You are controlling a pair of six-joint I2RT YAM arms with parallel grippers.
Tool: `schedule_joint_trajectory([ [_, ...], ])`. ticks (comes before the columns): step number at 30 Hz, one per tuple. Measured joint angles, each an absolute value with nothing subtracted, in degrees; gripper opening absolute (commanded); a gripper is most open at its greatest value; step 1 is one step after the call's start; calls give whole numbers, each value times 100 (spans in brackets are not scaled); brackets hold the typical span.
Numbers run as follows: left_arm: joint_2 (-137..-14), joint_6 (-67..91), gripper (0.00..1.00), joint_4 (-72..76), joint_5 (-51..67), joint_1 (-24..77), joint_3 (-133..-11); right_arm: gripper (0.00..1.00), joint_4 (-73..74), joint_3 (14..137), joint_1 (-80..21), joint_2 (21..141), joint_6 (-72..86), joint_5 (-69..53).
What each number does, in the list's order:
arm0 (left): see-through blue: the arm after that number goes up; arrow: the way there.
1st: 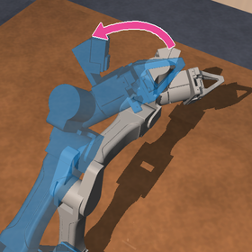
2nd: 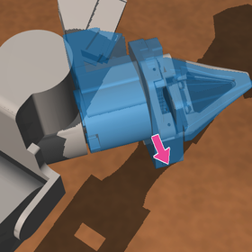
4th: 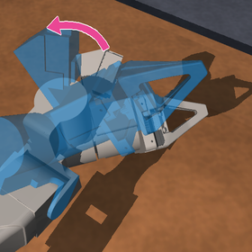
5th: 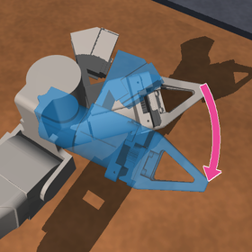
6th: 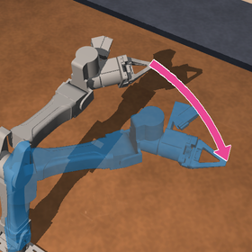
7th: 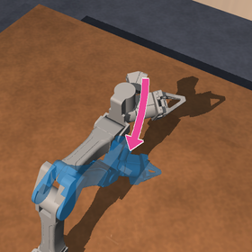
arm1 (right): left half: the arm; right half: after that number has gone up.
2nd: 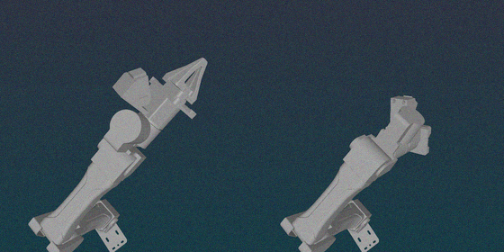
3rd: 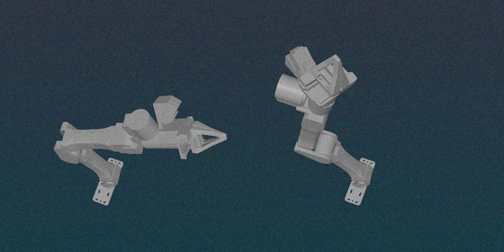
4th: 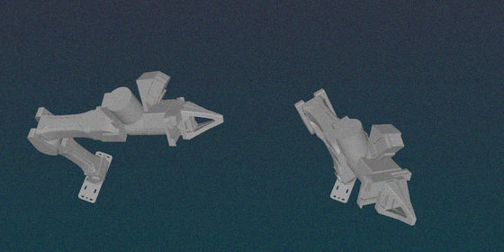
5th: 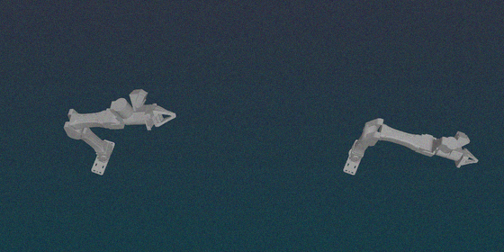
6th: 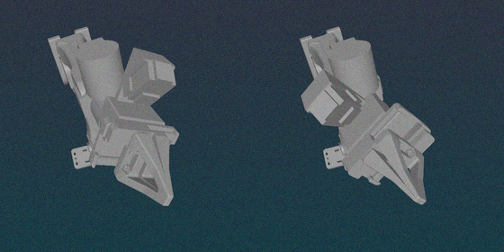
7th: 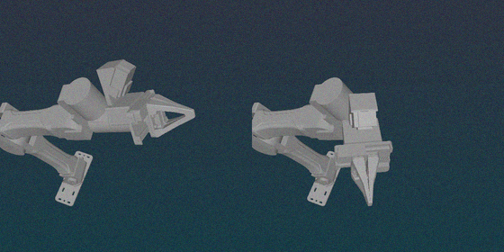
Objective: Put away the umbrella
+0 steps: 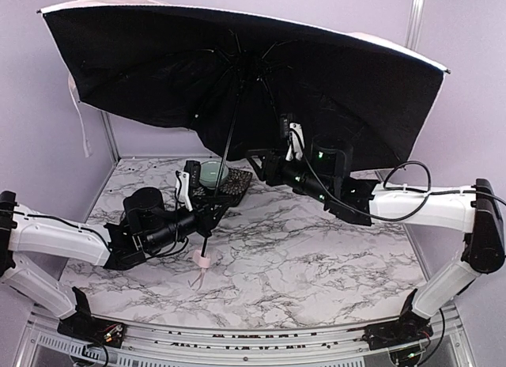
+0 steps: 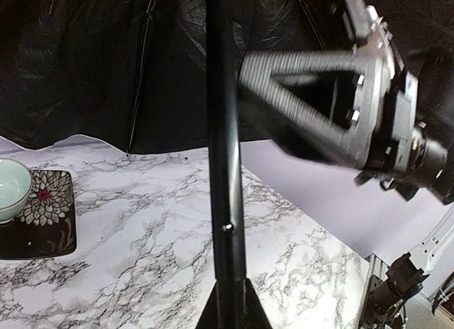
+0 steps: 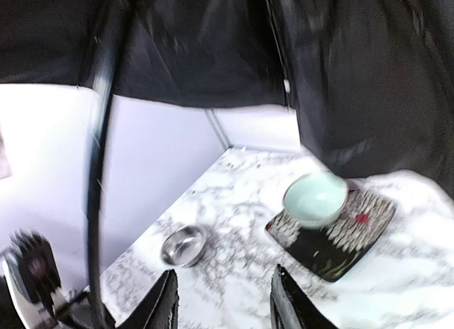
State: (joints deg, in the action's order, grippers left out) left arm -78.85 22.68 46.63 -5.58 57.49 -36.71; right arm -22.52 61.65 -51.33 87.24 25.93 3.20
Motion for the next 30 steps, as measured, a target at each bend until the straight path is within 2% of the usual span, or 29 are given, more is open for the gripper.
schedule_joint_trajectory([
  [2, -7959, 2265, 0, 4661, -722, 5811, -3658, 53, -2119, 6486, -5103, 8722, 2502, 502],
  [4, -8058, 2261, 0, 4663, -858, 5881, -3658, 63, -2014, 6827, -5087, 8737, 2414, 657],
  [6, -8180, 2248, 0, 4672, -969, 5944, -3658, 65, -1944, 7229, -5085, 8836, 2355, 829],
  [8, -8315, 2248, 0, 4670, -1057, 5986, -3658, 64, -1887, 7614, -5074, 9002, 2333, 1007],
  [12, -8582, 2281, 0, 4665, -1160, 6055, -3658, 55, -1780, 8051, -4923, 9376, 2423, 1194],
  [30, -8814, 2416, 0, 4650, -1199, 6088, -3743, 52, -1439, 8698, -4584, 10127, 2679, 1772],
])
